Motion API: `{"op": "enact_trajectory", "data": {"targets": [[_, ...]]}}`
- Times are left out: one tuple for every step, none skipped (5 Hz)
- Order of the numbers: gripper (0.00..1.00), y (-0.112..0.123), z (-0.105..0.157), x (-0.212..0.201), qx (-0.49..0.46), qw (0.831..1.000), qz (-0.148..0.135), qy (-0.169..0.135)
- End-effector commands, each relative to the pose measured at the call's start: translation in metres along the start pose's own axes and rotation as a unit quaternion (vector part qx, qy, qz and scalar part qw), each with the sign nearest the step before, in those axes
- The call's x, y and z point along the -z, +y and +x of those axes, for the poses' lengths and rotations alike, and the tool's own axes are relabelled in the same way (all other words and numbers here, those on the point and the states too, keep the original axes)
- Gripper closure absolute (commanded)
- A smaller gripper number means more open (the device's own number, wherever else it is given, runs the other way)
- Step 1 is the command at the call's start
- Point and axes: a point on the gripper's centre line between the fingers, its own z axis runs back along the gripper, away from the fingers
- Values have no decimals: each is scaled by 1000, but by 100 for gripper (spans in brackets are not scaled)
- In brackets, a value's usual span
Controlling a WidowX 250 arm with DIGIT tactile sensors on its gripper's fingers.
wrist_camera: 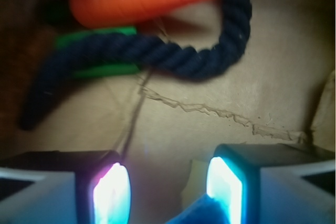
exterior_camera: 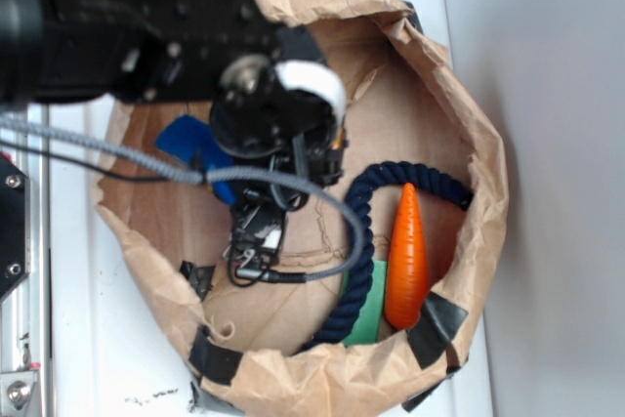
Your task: Grab the blue sponge.
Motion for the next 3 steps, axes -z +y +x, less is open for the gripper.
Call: {"op": "enact_trajectory", "data": {"targets": [[100,-6,21,-68,-68,997,10,-24],[100,-22,29,-75,-105,994,30,-21],[100,-36,34,-71,-106,992,60,-24]]}}
